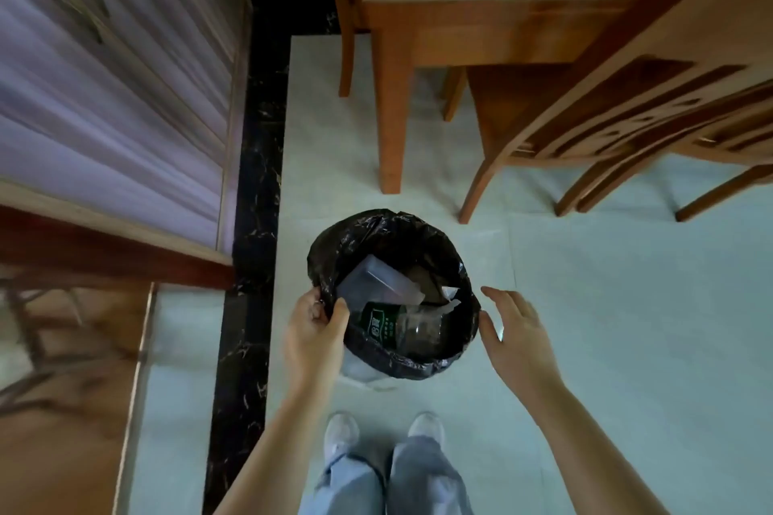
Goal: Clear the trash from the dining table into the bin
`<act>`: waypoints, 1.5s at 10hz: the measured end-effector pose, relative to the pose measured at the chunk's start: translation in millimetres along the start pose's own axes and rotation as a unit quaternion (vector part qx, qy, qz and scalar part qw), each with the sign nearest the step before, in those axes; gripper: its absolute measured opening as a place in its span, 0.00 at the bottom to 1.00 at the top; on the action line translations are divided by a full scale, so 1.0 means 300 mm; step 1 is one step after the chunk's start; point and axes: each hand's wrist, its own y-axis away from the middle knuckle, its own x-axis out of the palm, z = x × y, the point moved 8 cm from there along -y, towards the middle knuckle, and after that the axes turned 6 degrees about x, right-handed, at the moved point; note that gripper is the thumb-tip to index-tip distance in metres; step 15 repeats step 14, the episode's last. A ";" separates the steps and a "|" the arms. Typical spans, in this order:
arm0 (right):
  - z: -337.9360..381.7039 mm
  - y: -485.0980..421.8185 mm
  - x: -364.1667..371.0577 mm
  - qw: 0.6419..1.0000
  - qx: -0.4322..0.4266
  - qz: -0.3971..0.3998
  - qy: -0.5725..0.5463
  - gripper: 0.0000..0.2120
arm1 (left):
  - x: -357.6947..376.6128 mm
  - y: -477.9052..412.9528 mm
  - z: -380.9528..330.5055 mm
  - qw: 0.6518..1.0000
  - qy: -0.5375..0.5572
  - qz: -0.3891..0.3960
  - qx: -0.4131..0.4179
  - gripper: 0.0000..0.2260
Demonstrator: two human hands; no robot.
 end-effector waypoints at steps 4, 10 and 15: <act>-0.548 -0.155 0.645 0.994 0.102 0.036 -0.010 0.19 | 0.522 -0.104 0.727 0.989 -0.083 0.112 -0.042 0.08; -0.854 -0.304 1.035 0.989 0.142 0.029 -0.002 0.21 | 0.816 -0.211 1.368 0.979 0.004 0.108 -0.171 0.14; -0.803 -0.266 1.094 0.993 0.107 0.054 0.001 0.21 | 0.785 -0.158 1.449 0.976 -0.034 0.109 -0.183 0.24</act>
